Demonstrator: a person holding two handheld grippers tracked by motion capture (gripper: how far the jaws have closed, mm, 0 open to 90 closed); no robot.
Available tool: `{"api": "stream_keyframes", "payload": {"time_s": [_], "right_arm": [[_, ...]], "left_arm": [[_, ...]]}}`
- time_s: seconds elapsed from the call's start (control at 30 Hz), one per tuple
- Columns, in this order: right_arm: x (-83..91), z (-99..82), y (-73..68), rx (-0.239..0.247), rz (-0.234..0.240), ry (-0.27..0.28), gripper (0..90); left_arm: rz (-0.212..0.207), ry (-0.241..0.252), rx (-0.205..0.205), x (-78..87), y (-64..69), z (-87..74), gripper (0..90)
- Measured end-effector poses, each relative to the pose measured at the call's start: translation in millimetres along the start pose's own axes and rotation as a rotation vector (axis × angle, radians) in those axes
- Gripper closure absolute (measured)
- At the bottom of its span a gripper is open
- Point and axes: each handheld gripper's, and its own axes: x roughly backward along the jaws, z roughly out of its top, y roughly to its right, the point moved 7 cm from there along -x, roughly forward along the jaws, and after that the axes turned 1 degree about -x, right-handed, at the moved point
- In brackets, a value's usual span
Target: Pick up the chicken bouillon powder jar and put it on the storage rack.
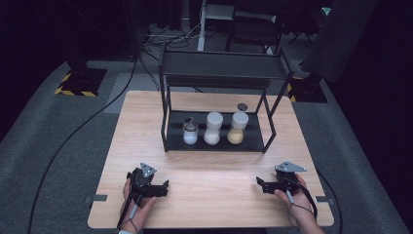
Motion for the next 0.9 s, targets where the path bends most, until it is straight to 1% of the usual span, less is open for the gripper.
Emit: {"api": "stream_keyframes", "payload": {"time_s": [0.07, 0.13, 0.2, 0.3, 0.33, 0.37, 0.43, 0.9], "right_arm": [[-1.5, -2.3, 0.6, -0.003, -0.001, -0.003, 2.9], [-2.6, -3.8, 0.9, 0.006, -0.001, -0.006, 3.0], [-3.1, -3.1, 2.0, 0.013, 0.004, -0.021, 3.0], [-3.9, -1.9, 2.8, 0.012, 0.007, -0.045, 3.0], [-3.9, -1.7, 2.5, 0.021, 0.002, -0.053, 3.0], [-3.8, -1.5, 1.8, 0.034, -0.004, -0.060, 1.1], [-3.6, -1.5, 1.8, 0.027, -0.010, -0.068, 0.0], [-3.6, -1.6, 1.8, 0.025, -0.010, -0.068, 0.0]], "left_arm": [[0.000, 0.000, -0.001, 0.0, -0.1, 0.0, 0.4], [0.000, 0.000, 0.000, 0.0, 0.0, 0.0, 0.4], [0.000, 0.000, 0.000, 0.0, 0.0, 0.0, 0.4], [0.000, 0.000, 0.000, 0.0, 0.0, 0.0, 0.4], [0.000, 0.000, 0.000, 0.0, 0.0, 0.0, 0.4], [0.000, 0.000, -0.001, 0.0, 0.0, 0.0, 0.4], [0.000, 0.000, 0.000, 0.0, 0.0, 0.0, 0.4], [0.000, 0.000, 0.000, 0.0, 0.0, 0.0, 0.4]]}}
